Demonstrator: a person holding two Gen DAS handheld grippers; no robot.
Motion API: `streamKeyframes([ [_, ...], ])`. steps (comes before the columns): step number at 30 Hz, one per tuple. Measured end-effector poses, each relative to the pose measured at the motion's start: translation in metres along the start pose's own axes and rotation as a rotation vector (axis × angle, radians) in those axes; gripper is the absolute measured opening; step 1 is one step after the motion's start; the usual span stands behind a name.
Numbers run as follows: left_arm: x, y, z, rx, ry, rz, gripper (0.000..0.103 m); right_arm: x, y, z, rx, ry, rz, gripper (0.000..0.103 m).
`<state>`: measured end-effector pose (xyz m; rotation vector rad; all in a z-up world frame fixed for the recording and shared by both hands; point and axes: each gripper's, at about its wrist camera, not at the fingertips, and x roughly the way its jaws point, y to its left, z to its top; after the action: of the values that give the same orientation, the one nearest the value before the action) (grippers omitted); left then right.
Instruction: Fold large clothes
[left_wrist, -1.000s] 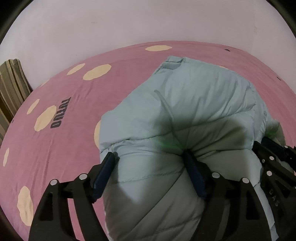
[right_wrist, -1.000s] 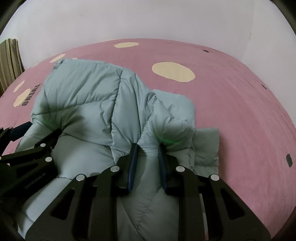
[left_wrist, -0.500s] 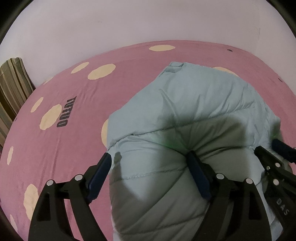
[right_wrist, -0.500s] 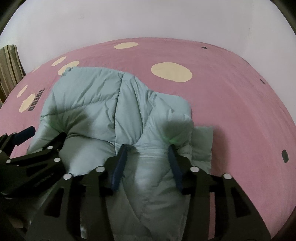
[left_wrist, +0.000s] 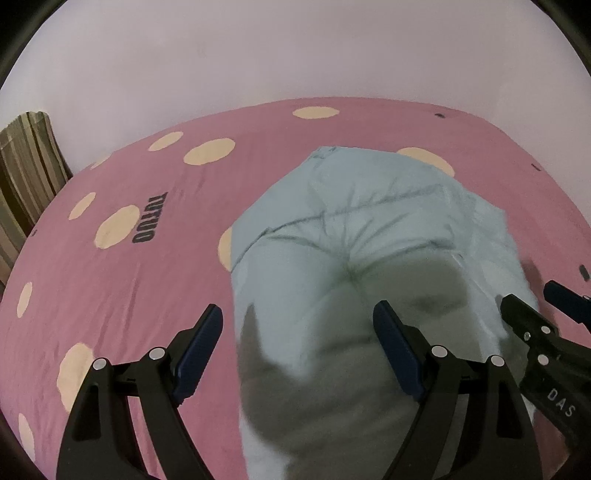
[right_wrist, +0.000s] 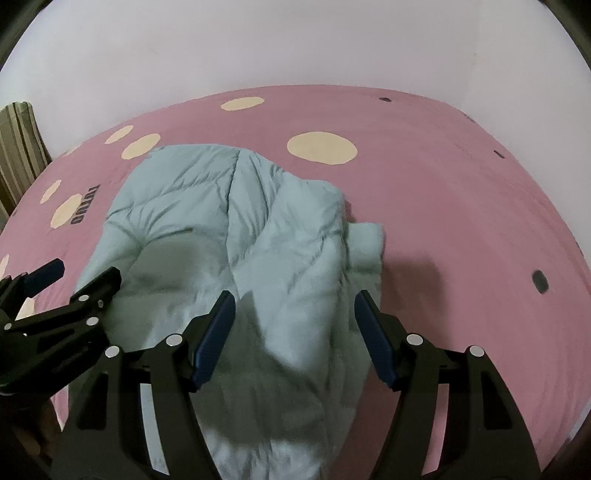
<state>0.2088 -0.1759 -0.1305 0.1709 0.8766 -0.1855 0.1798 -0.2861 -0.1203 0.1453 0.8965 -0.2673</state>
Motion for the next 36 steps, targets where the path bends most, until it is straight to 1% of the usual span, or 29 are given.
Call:
streamKeyframes([
  [2,-0.013,0.002,-0.009,-0.011,-0.018,-0.013,0.082,-0.011,-0.001,-0.01,0.007,-0.011,0.007,0.068],
  [5,-0.034,0.006,-0.027,-0.026,-0.038,0.0,0.082,-0.026,-0.002,-0.025,0.02,-0.025,0.014,0.072],
  [9,-0.057,0.012,-0.041,-0.049,-0.061,0.009,0.082,-0.047,0.0,-0.038,0.011,-0.051,0.018,0.073],
  [15,-0.106,0.02,-0.042,-0.074,-0.15,0.034,0.082,-0.085,0.003,-0.041,0.008,-0.119,0.023,0.08],
  [17,-0.121,0.02,-0.042,-0.08,-0.176,0.035,0.083,-0.101,0.006,-0.041,-0.002,-0.146,0.016,0.08],
  [20,-0.144,0.02,-0.042,-0.075,-0.214,0.039,0.086,-0.12,0.008,-0.041,-0.011,-0.183,0.017,0.083],
  [26,-0.162,0.025,-0.051,-0.084,-0.223,0.033,0.086,-0.143,0.011,-0.047,-0.029,-0.211,0.015,0.085],
  [29,-0.168,0.028,-0.055,-0.105,-0.22,0.026,0.086,-0.147,0.013,-0.05,-0.036,-0.212,0.02,0.086],
  [31,-0.172,0.029,-0.057,-0.111,-0.225,0.023,0.086,-0.15,0.015,-0.052,-0.043,-0.218,0.021,0.088],
  [32,-0.174,0.029,-0.058,-0.112,-0.229,0.022,0.086,-0.152,0.015,-0.053,-0.045,-0.223,0.02,0.091],
  [36,-0.178,0.03,-0.061,-0.12,-0.233,0.015,0.086,-0.155,0.017,-0.056,-0.051,-0.237,0.016,0.091],
])
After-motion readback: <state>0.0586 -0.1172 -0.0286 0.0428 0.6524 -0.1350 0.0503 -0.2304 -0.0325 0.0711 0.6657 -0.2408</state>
